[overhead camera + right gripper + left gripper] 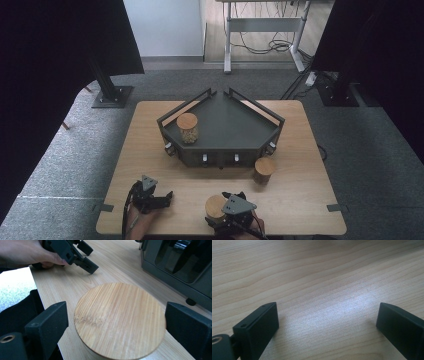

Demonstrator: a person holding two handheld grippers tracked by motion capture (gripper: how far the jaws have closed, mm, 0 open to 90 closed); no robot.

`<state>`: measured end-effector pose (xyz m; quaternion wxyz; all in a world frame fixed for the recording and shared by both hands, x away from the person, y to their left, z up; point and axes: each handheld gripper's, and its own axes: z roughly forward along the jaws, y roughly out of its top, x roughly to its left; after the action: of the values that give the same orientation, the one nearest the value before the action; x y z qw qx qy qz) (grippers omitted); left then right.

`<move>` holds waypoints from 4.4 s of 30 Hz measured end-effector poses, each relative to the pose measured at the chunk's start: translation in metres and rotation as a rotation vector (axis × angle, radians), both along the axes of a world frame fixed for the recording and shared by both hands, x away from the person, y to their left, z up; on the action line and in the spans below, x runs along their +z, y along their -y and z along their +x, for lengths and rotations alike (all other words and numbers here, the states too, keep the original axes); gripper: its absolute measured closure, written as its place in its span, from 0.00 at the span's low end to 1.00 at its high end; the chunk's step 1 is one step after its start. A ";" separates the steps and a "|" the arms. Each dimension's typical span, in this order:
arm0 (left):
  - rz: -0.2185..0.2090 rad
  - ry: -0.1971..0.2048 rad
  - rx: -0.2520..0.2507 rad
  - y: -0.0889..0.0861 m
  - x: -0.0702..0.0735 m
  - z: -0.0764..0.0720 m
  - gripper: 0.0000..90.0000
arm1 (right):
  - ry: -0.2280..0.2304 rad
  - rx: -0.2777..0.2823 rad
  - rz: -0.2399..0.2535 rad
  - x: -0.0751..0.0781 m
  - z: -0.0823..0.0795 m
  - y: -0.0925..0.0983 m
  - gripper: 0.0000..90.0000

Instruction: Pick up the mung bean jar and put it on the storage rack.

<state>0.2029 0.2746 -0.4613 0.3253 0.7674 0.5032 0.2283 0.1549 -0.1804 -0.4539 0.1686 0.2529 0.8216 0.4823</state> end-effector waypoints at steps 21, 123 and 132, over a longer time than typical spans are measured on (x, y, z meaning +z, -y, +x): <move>0.000 0.002 0.001 0.000 0.000 -0.001 0.05 | -0.022 -0.006 0.027 -0.010 0.005 0.001 0.25; 0.000 0.003 -0.002 0.000 0.000 -0.001 0.06 | 0.075 -0.092 0.109 0.095 0.072 0.019 0.25; 0.000 0.004 -0.002 0.000 0.000 -0.001 0.06 | 0.096 -0.093 0.109 0.104 0.080 0.016 0.25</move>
<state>0.2015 0.2744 -0.4616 0.3263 0.7675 0.5018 0.2295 0.2347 -0.1963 -0.3499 0.2159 0.2763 0.7725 0.5294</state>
